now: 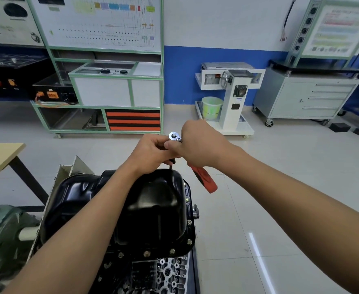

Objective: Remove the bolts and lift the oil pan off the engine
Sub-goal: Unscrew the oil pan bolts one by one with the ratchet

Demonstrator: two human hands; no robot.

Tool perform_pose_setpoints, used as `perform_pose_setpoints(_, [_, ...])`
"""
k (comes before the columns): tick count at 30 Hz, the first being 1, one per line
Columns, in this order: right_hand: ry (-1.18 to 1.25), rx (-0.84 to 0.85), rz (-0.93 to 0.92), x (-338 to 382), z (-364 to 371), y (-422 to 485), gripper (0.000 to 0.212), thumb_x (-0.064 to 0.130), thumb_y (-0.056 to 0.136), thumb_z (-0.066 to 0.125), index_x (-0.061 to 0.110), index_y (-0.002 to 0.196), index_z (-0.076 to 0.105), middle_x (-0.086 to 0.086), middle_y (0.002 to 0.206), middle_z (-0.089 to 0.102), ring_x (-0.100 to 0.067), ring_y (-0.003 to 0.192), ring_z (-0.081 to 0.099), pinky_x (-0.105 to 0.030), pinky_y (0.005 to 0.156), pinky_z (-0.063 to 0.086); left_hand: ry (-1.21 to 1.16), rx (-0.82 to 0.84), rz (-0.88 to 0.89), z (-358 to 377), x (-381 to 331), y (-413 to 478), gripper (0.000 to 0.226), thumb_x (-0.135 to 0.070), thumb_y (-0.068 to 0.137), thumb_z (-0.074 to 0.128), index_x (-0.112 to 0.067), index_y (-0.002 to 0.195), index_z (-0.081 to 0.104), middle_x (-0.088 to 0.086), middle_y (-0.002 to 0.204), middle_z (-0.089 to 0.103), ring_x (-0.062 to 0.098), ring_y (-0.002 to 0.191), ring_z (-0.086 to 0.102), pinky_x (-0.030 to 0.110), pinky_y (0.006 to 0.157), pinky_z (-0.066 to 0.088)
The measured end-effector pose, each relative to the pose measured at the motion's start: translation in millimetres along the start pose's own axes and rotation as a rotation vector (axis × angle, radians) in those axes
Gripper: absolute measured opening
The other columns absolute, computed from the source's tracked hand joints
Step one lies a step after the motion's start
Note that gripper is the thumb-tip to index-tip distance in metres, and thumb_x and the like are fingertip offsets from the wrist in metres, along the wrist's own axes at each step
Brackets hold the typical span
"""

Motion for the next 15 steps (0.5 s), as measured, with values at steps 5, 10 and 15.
perform_pose_setpoints(5, [-0.271, -0.040, -0.063, 5.7, -11.6, -5.8, 0.044, 0.045, 0.096, 0.059, 0.021, 0.066, 0.038, 0.001, 0.069, 0.041, -0.014, 0.057, 0.039, -0.029, 0.049, 0.022, -0.076, 0.040, 0.001, 5.8, -2.5, -1.3, 0.018, -0.013, 0.077, 0.075, -0.030, 0.080, 0.081, -0.003, 0.076, 0.072, 0.016, 0.070, 0.064, 0.026, 0.065, 0.056])
perform_pose_setpoints(10, [-0.445, -0.035, -0.194, 10.6, -18.9, -8.7, 0.022, 0.039, 0.096, 0.060, 0.020, 0.086, 0.055, 0.002, 0.070, 0.037, -0.017, 0.059, 0.039, -0.030, 0.048, 0.023, -0.078, 0.119, 0.012, 10.5, -4.5, -1.9, 0.034, 0.004, 0.079, 0.080, -0.030, 0.075, 0.079, -0.005, 0.072, 0.069, 0.012, 0.066, 0.061, 0.028, 0.065, 0.055])
perform_pose_setpoints(15, [-0.445, 0.066, -0.335, 6.9, -13.7, -0.3, 0.030, 0.011, 0.096, 0.060, 0.030, 0.118, 0.065, -0.001, 0.106, 0.062, -0.028, 0.097, 0.060, -0.041, 0.072, 0.053, -0.089, 0.116, -0.003, 10.9, -1.0, -0.8, 0.035, 0.010, 0.081, 0.078, -0.025, 0.080, 0.079, 0.001, 0.077, 0.072, 0.014, 0.067, 0.065, 0.028, 0.064, 0.056])
Point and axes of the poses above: each hand's wrist, its own y-axis towards the middle knuckle, its own z-axis out of the palm, x = y × z, the point moved 6 cm from there along y, towards the middle knuckle
